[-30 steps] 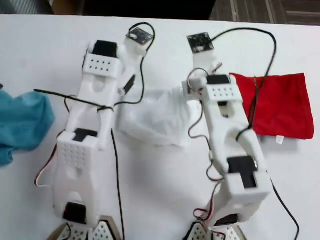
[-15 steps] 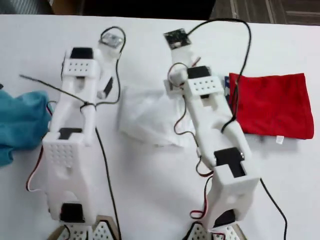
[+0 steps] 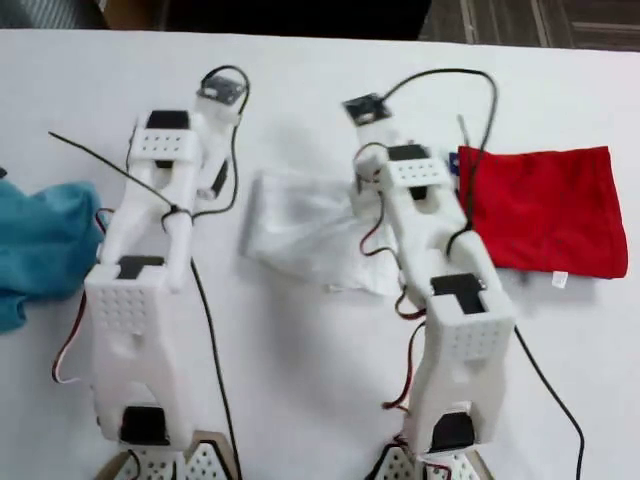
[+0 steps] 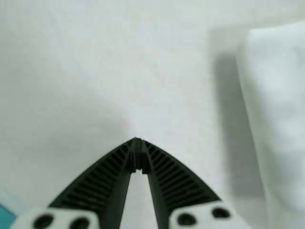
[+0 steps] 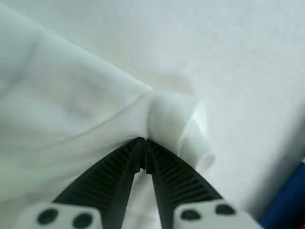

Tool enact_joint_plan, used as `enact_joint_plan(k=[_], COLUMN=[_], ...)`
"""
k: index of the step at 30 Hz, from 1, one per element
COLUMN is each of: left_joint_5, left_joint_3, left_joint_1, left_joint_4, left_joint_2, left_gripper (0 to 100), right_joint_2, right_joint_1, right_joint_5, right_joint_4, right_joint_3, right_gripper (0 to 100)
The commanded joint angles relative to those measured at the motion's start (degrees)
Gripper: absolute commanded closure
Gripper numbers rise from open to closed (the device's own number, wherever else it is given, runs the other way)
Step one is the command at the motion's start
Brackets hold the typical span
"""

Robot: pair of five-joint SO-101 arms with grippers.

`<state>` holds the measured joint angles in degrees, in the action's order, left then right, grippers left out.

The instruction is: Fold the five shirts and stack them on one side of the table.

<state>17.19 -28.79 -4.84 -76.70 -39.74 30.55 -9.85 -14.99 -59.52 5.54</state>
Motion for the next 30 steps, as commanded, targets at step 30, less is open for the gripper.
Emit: enact_joint_plan(k=[30], left_joint_5=[-0.53], left_joint_3=[-15.25], left_joint_1=[12.57], left_joint_4=[-2.81], left_joint_2=[-5.54], left_gripper=[97], right_joint_2=[-41.36], right_joint_1=[-0.75], right_joint_5=[-5.27], right_joint_4=[5.14], right_joint_3=[-40.18], right_gripper=[97.4])
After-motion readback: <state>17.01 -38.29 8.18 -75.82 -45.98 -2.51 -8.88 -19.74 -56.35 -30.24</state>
